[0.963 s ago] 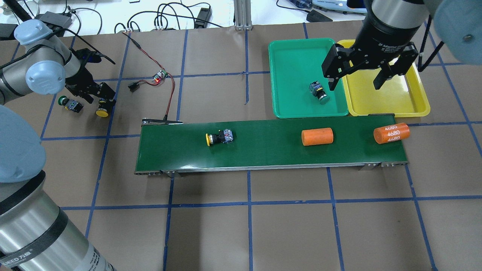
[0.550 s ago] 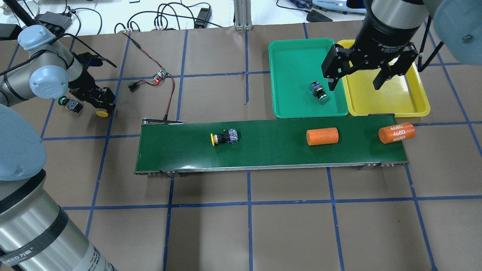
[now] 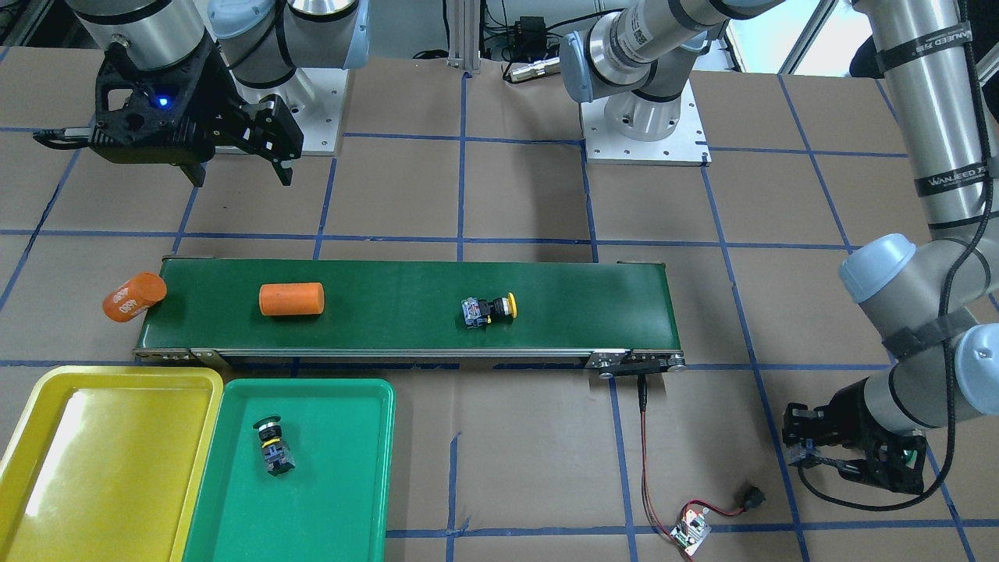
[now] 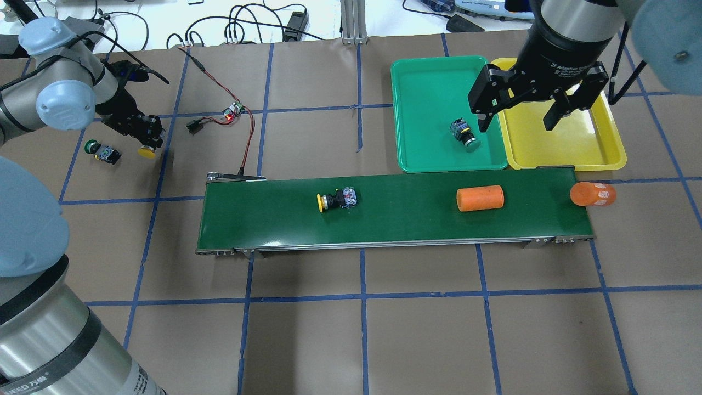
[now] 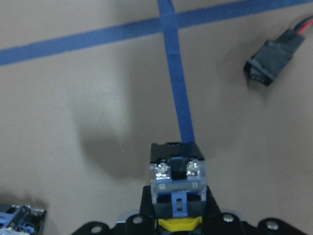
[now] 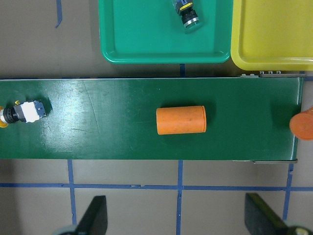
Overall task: Sort buttons by color to trays
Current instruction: 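Grasp the second yellow-capped button switch with the left gripper, then carry the yellow-capped switch onto the belt and open the left gripper, then move the left gripper back and grasp the green-capped button switch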
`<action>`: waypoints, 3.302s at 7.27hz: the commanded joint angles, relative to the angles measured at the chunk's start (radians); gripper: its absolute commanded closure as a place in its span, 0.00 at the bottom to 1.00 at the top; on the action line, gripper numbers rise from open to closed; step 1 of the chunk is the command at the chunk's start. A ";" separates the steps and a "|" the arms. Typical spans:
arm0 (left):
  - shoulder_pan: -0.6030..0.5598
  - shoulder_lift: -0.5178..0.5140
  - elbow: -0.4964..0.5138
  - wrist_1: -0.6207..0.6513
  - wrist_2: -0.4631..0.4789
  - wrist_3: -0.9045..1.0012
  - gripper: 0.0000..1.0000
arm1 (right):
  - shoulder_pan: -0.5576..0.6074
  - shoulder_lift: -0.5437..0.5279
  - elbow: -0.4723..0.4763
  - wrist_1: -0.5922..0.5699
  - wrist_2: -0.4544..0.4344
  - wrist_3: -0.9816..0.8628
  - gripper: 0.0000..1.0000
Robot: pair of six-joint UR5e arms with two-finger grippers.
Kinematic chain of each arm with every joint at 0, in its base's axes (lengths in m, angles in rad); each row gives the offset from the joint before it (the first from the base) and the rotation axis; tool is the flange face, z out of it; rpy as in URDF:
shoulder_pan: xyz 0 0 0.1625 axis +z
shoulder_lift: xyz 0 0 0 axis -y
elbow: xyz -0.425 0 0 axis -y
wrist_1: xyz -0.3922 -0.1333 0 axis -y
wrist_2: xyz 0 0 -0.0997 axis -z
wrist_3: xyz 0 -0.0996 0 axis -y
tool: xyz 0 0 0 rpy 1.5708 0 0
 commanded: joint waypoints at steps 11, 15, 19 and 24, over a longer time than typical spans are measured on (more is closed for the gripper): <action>-0.472 0.425 -0.526 0.196 0.004 0.713 1.00 | 0.000 0.002 0.001 0.002 0.001 -0.001 0.00; -0.475 0.433 -0.580 0.201 0.010 0.726 0.01 | -0.011 0.002 -0.004 -0.001 -0.004 -0.004 0.00; -0.423 0.451 -0.500 0.188 0.049 0.715 0.00 | -0.006 0.001 -0.003 -0.009 -0.021 -0.042 0.00; -0.089 0.286 -0.292 0.179 -0.045 0.817 0.00 | -0.012 -0.003 -0.003 -0.005 -0.021 -0.047 0.00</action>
